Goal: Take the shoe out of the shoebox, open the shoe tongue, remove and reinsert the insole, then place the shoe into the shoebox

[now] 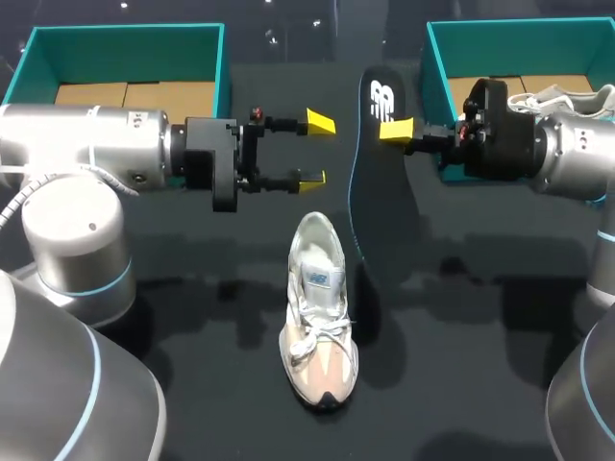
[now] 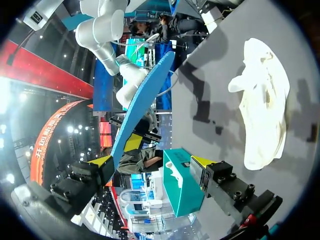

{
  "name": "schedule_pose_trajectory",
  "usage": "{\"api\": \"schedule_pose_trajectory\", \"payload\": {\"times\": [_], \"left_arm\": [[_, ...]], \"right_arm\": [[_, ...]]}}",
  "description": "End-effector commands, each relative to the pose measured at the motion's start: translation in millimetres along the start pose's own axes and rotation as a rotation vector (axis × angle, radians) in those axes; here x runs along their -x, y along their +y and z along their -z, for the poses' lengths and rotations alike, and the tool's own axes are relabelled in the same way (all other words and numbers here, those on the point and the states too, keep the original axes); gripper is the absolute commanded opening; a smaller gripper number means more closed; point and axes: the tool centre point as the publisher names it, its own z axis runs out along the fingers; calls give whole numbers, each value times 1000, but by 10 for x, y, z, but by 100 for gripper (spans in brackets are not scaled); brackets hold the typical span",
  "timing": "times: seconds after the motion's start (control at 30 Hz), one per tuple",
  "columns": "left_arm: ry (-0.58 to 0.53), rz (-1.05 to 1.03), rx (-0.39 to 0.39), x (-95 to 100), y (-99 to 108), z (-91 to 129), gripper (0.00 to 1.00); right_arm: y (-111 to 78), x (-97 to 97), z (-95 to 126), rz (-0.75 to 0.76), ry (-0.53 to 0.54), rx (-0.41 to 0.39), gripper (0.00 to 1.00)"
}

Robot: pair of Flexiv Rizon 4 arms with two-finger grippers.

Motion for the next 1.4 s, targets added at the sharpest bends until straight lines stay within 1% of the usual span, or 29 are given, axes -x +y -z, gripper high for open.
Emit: {"api": "schedule_pose_trajectory", "payload": {"times": [0.03, 0.13, 0.17, 0.23, 0.3, 0.37, 0.53, 0.63, 0.7, 0.8, 0.9, 0.93, 0.97, 1.03, 1.17, 1.23, 1.4], "left_arm": [[0, -1, 2, -5, -17, 11, 100], [5, 0, -6, -28, -21, -39, 100], [5, 0, -11, -30, -32, -53, 100], [6, -9, -22, -27, -62, -94, 100], [5, -11, -25, -19, -64, -111, 100], [-3, -13, -22, -9, -60, -120, 100], [-20, -14, -16, 10, -64, -95, 100], [-21, -18, -11, -2, -60, -99, 95], [-18, -22, -6, -15, -50, -118, 85], [-18, -31, 0, -23, -32, -162, 80], [-16, -39, 7, -21, -4, -206, 77], [-18, -43, 10, -14, 10, -224, 74], [-19, -45, 12, -11, 16, -238, 73], [-18, -53, 11, -11, 30, -266, 66], [-11, -59, 8, -25, 41, -313, 57], [-8, -60, 5, -29, 46, -328, 50], [-4, -58, -3, -45, 48, -368, 45]], "right_arm": [[-5, 3, -2, -1, -1, -1, 0], [-5, 3, -2, -1, -1, -1, 0], [23, 28, -28, -22, -9, -8, 0], [118, 87, -80, -101, -64, -19, 0], [171, 145, -95, -168, -113, -28, 0], [199, 189, -109, -200, -126, -27, 0], [199, 287, -109, -256, -150, 12, 0], [197, 344, -117, -280, -150, 26, 0], [205, 375, -139, -305, -160, 26, 0], [217, 407, -164, -339, -173, 28, 0], [212, 444, -175, -373, -188, 28, 0], [208, 457, -182, -386, -197, 27, 0], [207, 469, -191, -395, -200, 29, 0], [205, 496, -205, -419, -220, 20, 0], [217, 537, -229, -439, -226, 17, 0], [225, 553, -236, -444, -225, 20, 0], [252, 599, -251, -450, -223, 22, 0]]}}
